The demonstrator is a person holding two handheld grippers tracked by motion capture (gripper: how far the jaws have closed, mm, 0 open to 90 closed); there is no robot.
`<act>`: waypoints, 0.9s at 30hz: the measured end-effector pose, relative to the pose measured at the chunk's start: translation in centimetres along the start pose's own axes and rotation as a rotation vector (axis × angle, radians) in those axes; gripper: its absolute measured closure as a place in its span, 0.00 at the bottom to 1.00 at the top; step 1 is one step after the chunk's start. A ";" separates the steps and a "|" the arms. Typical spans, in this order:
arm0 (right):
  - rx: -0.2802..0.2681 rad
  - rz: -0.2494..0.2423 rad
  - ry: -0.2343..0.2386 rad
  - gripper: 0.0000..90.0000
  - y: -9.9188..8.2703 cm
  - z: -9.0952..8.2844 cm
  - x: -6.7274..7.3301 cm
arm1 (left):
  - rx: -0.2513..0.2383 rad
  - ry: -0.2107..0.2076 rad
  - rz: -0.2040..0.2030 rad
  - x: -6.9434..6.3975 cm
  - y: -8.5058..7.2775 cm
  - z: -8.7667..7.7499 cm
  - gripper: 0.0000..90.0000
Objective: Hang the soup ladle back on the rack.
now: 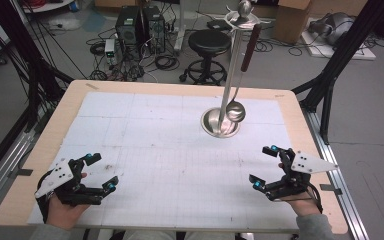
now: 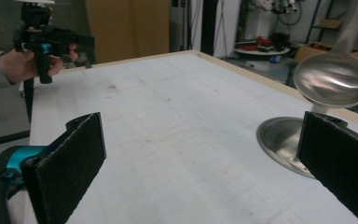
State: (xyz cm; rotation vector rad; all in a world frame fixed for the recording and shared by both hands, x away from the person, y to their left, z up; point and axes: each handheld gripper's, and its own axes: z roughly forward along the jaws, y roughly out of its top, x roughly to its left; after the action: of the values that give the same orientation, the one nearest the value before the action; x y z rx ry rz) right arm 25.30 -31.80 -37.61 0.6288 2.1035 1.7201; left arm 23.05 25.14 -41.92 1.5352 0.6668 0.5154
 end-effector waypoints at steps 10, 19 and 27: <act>-0.097 0.100 -0.166 0.00 -2.0 -3.1 0.0 | -0.003 -0.019 -0.018 -0.1 -0.1 -0.1 0.03; -0.074 0.110 -0.191 0.00 -3.2 -3.9 -0.3 | -0.007 -0.008 -0.012 -0.1 -0.1 -0.3 0.03; -0.087 0.123 -0.189 0.00 -3.5 -3.7 -0.6 | 0.002 0.006 -0.011 0.0 -0.2 -0.3 0.03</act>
State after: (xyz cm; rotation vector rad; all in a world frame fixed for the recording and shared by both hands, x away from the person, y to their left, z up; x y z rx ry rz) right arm 23.43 -35.73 -40.33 0.8741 1.8858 1.7319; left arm 22.81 25.31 -42.11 1.5319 0.6804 0.5109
